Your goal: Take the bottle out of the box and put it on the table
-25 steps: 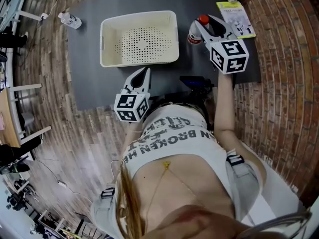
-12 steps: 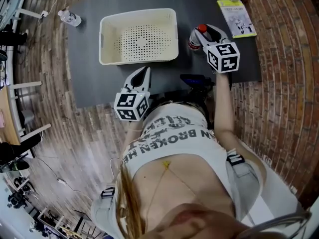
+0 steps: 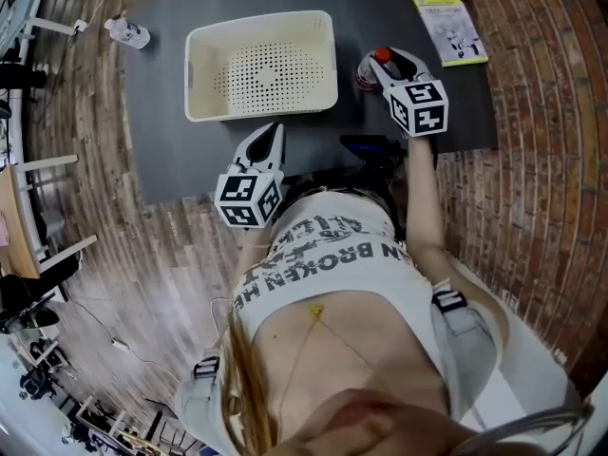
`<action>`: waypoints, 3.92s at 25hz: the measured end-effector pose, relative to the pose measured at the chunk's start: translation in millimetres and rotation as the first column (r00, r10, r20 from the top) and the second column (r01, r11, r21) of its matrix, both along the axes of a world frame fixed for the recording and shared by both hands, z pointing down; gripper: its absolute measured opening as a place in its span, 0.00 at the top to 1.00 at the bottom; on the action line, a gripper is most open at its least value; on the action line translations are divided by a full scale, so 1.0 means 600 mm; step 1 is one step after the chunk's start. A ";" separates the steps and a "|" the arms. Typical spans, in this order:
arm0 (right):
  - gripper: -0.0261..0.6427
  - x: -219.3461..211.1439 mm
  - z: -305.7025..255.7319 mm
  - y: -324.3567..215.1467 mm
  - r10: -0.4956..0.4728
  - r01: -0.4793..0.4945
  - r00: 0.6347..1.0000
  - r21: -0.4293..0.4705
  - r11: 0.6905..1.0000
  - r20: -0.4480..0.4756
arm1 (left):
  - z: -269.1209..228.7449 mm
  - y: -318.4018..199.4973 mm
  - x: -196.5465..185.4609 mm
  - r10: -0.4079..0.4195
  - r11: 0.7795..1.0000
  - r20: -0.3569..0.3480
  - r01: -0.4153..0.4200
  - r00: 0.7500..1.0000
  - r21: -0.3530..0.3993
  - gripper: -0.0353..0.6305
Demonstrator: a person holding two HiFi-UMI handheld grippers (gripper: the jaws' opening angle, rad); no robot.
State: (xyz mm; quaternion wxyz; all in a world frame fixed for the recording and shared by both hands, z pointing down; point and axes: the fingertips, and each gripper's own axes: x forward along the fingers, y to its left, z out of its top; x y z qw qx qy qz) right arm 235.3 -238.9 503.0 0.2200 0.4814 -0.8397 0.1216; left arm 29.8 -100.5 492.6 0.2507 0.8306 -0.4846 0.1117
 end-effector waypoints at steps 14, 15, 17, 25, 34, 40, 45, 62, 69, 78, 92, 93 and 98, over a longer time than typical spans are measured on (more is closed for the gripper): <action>0.73 0.000 0.001 -0.002 0.031 -0.032 0.999 0.045 0.998 0.027 | 0.003 -0.010 0.000 0.010 1.000 -0.001 -0.010 1.000 -0.006 0.94; 0.73 -0.001 0.001 -0.002 0.031 -0.032 0.999 0.046 0.998 0.023 | 0.003 -0.010 0.000 0.012 1.000 -0.001 -0.012 1.000 -0.006 0.94; 0.73 0.000 0.001 -0.002 0.037 -0.038 0.999 0.049 0.998 0.020 | 0.002 -0.009 0.002 0.016 1.000 -0.003 -0.016 1.000 -0.006 0.94; 0.73 0.002 0.004 -0.002 0.046 -0.048 0.999 0.054 0.997 0.027 | 0.001 -0.011 0.002 0.015 1.000 -0.005 -0.015 1.000 -0.002 0.94; 0.69 0.004 0.014 0.003 0.070 -0.070 0.997 0.010 0.997 0.029 | -0.001 -0.015 0.000 0.007 1.000 -0.010 -0.007 1.000 0.002 0.94; 0.64 0.013 0.018 0.016 0.082 -0.081 0.996 -0.007 0.997 0.037 | -0.002 -0.021 -0.004 0.003 1.000 -0.014 -0.003 1.000 0.008 0.94; 0.64 0.018 0.019 0.024 0.090 -0.089 0.995 -0.021 0.996 0.043 | -0.004 -0.028 -0.002 0.009 1.000 -0.014 -0.009 1.000 0.013 0.94; 0.95 -0.096 -0.013 0.102 -0.152 0.155 0.982 -0.021 0.988 0.114 | -0.036 -0.063 -0.004 0.065 0.995 -0.019 -0.063 0.998 0.072 0.94; 0.95 -0.209 -0.055 0.131 -0.384 0.375 0.906 0.082 0.923 0.180 | -0.070 -0.080 0.013 0.123 0.982 -0.021 -0.119 0.992 0.146 0.94; 0.95 -0.273 -0.162 0.129 -0.468 0.419 0.856 0.237 0.877 0.219 | -0.150 -0.100 0.006 0.173 0.949 -0.028 -0.159 0.985 0.271 0.94; 0.95 -0.289 -0.178 0.128 -0.452 0.401 0.868 0.247 0.882 0.206 | -0.171 -0.100 0.000 0.217 0.929 -0.035 -0.195 0.976 0.316 0.94; 0.95 -0.289 -0.178 0.128 -0.451 0.400 0.868 0.245 0.883 0.207 | -0.171 -0.100 -0.001 0.218 0.929 -0.036 -0.196 0.975 0.314 0.94; 0.95 -0.291 -0.177 0.131 -0.451 0.403 0.868 0.239 0.884 0.205 | -0.170 -0.097 -0.006 0.215 0.931 -0.038 -0.193 0.976 0.309 0.94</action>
